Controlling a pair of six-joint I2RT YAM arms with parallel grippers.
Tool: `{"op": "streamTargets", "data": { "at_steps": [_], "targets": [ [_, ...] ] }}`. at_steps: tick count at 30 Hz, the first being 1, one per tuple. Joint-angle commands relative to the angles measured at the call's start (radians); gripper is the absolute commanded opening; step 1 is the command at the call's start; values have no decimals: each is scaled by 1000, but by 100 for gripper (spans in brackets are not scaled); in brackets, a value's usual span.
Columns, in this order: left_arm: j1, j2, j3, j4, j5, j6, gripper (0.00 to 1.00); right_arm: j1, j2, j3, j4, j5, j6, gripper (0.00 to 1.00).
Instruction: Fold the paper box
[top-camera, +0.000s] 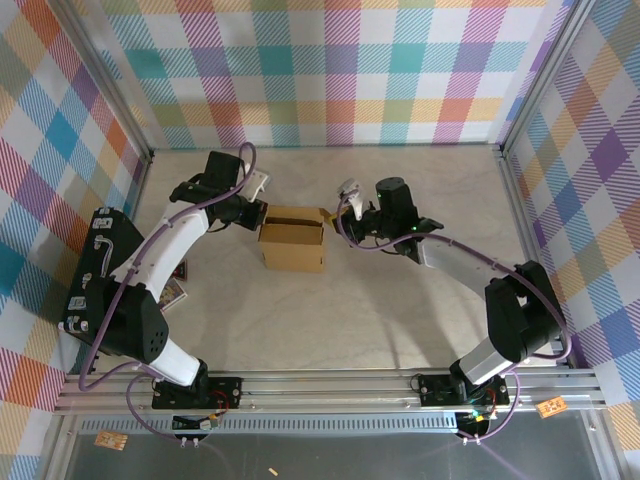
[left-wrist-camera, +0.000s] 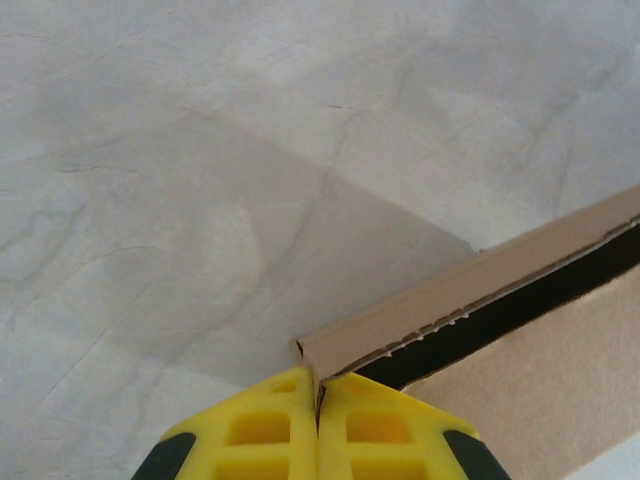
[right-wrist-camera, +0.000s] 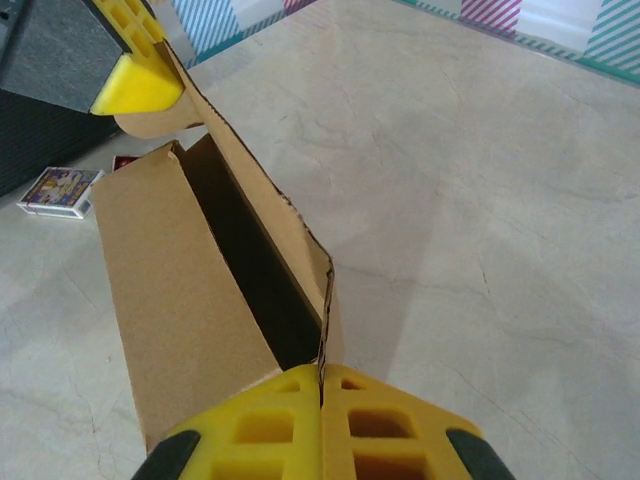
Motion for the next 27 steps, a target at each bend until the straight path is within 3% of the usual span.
{"op": "streamTargets", "data": {
  "at_steps": [1,16,27],
  "targets": [
    [-15,-76,-41,76,16,-85,0,47,37,60,-68,47,57,5],
    [-75,-163,-187,180,-98,-266,0,198,148,211,-209,245,235,2],
    [-104,-182,-220,190,-145,-357,0,254,164,213,-210,295,273,1]
  ]
}}
